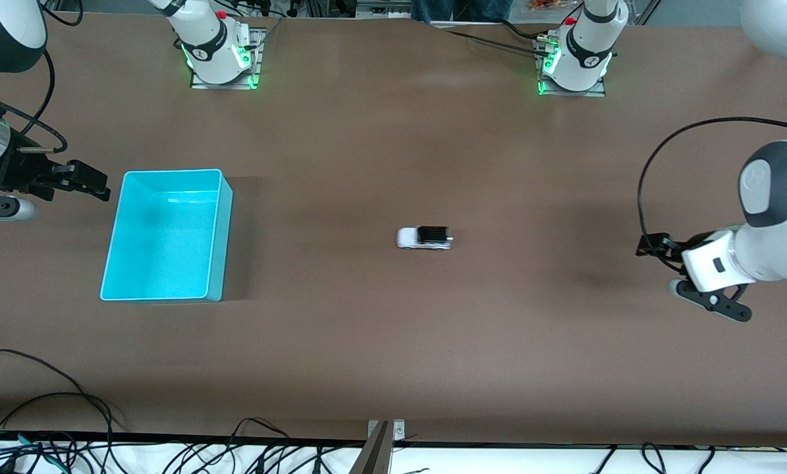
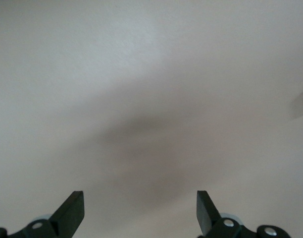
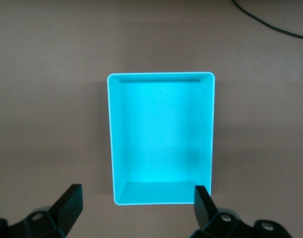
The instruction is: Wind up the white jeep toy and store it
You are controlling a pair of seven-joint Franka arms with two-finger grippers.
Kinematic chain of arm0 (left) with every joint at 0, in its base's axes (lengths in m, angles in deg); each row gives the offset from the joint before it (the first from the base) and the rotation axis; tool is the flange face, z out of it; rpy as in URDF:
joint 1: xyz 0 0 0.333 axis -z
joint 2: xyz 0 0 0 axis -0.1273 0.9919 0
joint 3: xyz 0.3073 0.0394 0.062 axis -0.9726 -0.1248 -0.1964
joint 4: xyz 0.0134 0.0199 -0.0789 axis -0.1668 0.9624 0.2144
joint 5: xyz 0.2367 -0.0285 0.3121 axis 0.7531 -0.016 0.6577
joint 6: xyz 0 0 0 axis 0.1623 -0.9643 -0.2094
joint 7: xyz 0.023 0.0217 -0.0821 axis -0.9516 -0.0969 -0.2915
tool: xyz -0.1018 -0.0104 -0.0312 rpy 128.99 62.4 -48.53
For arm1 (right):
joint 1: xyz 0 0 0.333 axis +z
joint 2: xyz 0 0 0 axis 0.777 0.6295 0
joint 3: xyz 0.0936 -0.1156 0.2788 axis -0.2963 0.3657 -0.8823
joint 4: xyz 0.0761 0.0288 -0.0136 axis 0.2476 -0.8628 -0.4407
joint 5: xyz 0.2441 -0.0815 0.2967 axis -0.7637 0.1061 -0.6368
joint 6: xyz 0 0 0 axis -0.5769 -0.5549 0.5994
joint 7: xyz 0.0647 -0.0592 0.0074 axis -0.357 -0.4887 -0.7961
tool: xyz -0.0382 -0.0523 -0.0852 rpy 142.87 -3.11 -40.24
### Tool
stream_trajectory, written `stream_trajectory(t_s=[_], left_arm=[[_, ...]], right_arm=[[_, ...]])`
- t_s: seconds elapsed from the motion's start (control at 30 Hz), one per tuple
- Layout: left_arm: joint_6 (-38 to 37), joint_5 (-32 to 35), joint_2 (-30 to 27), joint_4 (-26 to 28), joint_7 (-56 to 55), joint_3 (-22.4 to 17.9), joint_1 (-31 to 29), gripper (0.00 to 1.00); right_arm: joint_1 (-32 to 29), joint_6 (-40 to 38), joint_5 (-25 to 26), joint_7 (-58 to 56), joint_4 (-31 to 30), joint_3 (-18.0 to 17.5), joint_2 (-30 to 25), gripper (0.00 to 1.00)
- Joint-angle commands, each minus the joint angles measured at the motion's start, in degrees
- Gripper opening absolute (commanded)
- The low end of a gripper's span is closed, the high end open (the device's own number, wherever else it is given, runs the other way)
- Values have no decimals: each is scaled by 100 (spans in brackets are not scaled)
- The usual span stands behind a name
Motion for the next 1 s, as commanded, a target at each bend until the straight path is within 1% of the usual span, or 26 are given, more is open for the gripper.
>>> stream_trajectory(t_s=[0.0, 0.1, 0.37, 0.47, 0.57, 0.73, 0.9, 0.97], left_arm=[[-122, -180, -413, 416, -283, 93, -65, 100], [36, -154, -712, 837, -319, 93, -56, 100], [1310, -145, -1819, 2594, -345, 102, -65, 100], [1662, -145, -2119, 3044, -572, 102, -65, 100], [1680, -145, -2268, 3203, -802, 102, -82, 100], [1619, -145, -2506, 3344, -881, 102, -187, 100], [1390, -136, -2760, 3397, -723, 102, -354, 100], [1259, -119, -2770, 3336, -644, 102, -355, 100]], right_arm=[[-19, -45, -60, -90, -69, 2, -70, 100], [-10, -45, -25, -63, -69, -7, -70, 100], [-19, -54, -16, -72, -87, 2, -44, 100], [-1, -45, 1, -72, -87, 2, -44, 100], [-10, -45, 1, -72, -113, 2, -35, 100], [-10, -1, -8, -72, -104, 2, -35, 100], [43, 16, 1, -81, -87, -24, -35, 100], [69, 43, 45, -116, -78, -42, -9, 100]])
